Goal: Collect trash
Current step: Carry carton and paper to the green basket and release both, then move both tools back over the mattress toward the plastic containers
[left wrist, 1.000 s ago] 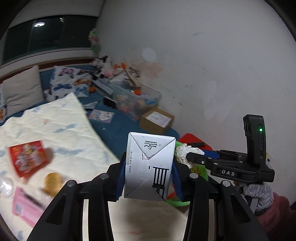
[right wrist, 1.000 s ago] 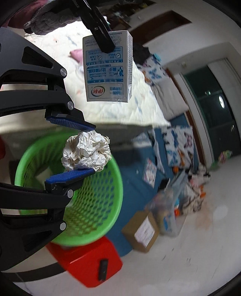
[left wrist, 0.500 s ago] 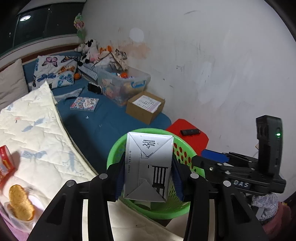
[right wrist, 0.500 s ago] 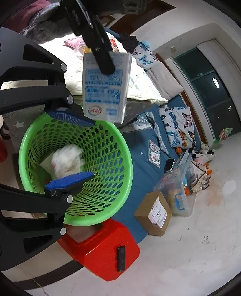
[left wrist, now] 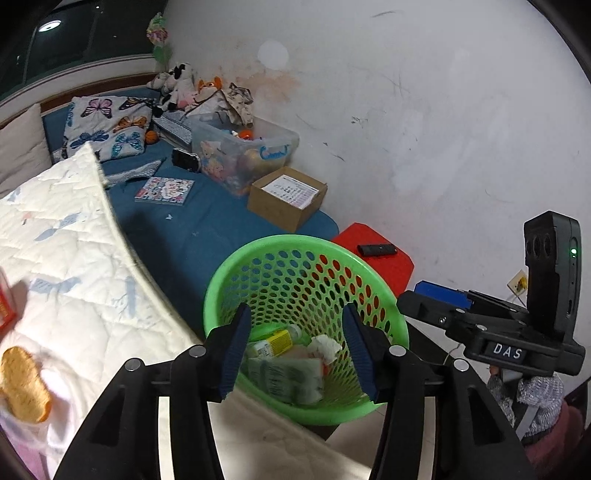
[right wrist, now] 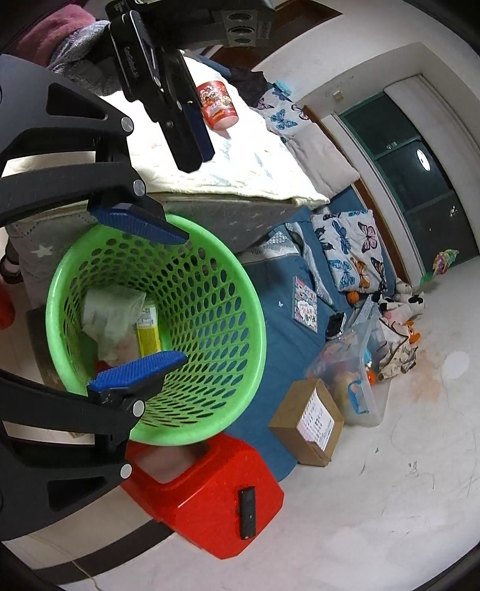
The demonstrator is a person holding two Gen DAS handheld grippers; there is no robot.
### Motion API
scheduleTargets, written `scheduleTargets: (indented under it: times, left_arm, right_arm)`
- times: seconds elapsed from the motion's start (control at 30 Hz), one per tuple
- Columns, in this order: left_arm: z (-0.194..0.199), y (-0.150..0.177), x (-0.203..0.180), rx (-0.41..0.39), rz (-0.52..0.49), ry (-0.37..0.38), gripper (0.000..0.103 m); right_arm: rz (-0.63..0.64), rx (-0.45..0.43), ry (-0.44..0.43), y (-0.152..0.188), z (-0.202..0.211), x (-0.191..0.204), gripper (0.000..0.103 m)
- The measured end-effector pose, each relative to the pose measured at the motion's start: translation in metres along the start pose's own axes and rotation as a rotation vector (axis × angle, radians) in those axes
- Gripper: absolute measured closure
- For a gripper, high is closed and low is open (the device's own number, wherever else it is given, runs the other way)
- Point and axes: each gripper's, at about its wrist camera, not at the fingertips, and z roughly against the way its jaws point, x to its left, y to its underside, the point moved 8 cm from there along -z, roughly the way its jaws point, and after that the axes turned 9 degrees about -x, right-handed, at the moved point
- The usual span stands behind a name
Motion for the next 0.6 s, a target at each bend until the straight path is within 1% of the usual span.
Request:
scheduleTargets:
  times: [0.23,0.43,0.53,0.57,0.6]
  left_arm:
    - [0.041,0.009,0.033,-0.046,0.008,-0.109,0.050]
    - [0.085,0.018,0.074,-0.094,0.069,-0.207,0.049]
    - [0.108,0.023,0.092,-0.122,0.061,-0.272,0.049]
    - [0.117,0.025,0.099,-0.128,0.053,-0.299,0.048]
    - [0.123,0.027,0.104,-0.132,0.048,-0.317,0.044]
  right_arm:
    - [0.024,0.004,-0.032,0.001,-0.002,0.021,0.037]
    - [0.040,0.018,-0.073,0.003,-0.009,0.044,0.036]
    - [0.055,0.024,-0.094,0.004,-0.012,0.055,0.036]
    - [0.059,0.027,-0.099,0.004,-0.013,0.059,0.036]
    - [0.064,0.031,-0.104,0.005,-0.014,0.062,0.036]
